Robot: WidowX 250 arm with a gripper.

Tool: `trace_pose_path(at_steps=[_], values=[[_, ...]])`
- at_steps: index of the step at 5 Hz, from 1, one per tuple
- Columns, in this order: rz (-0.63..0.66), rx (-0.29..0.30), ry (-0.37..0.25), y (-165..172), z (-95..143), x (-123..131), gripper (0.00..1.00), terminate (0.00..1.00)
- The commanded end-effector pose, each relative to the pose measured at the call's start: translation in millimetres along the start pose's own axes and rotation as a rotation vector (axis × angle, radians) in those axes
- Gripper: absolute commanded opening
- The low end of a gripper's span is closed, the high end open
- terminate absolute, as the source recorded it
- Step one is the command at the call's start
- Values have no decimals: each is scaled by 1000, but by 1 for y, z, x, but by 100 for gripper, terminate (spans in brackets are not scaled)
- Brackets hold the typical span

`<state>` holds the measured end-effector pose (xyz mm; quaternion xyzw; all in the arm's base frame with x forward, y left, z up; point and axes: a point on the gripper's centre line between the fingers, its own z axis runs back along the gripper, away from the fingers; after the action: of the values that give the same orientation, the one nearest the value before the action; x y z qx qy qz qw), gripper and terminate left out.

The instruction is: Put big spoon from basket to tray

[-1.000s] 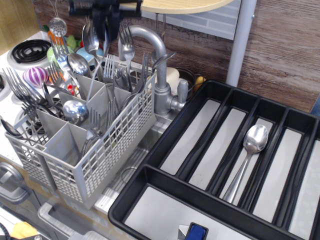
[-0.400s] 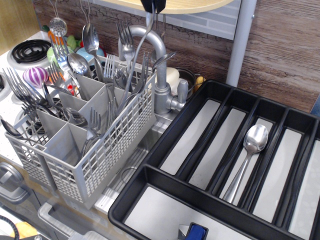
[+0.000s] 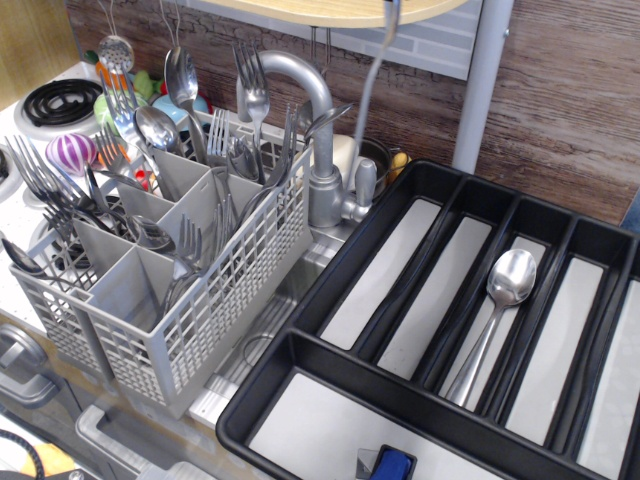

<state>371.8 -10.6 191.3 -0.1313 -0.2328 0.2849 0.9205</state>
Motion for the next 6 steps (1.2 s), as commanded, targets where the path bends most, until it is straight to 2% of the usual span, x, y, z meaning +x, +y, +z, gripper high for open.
trace_pose_path(at_steps=[1, 2, 4, 5, 6], values=[[-40, -92, -14, -26, -13, -2, 0, 0], [-20, -132, 62, -26, -37, -8, 0, 0], [-56, -54, 162, -45, -88, -45, 0, 0], [-188, 52, 209, -37, -99, -63, 0, 0], [-154, -94, 243, -20, -100, -61, 0, 0]])
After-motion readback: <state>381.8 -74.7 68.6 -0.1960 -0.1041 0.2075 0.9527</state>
